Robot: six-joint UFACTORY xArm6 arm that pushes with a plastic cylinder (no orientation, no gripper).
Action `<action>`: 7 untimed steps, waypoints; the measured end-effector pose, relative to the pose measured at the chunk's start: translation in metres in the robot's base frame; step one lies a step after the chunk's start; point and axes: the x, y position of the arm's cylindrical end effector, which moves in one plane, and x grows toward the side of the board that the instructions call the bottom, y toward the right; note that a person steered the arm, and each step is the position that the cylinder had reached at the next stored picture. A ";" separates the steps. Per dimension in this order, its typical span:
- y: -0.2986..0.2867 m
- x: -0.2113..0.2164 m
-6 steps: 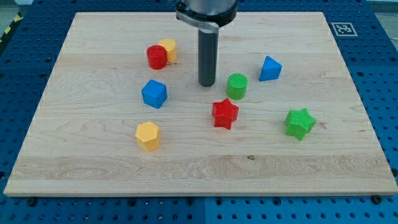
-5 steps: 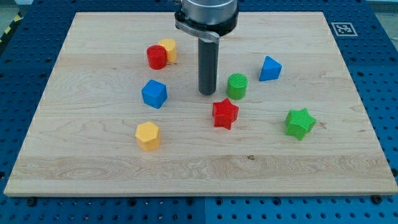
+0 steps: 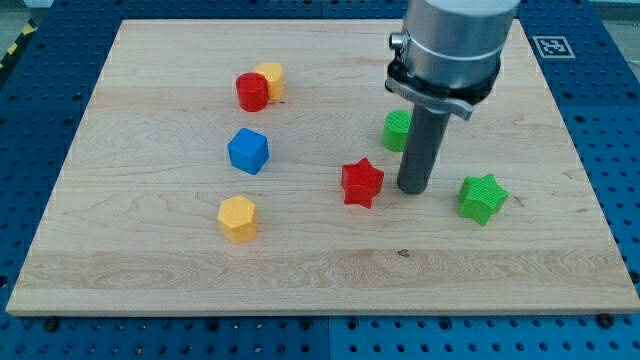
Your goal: Move the red star close to the red circle
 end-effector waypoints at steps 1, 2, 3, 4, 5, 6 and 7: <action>0.000 0.012; -0.021 0.022; -0.022 0.022; -0.043 0.004; -0.088 -0.010; -0.101 -0.014; -0.102 -0.014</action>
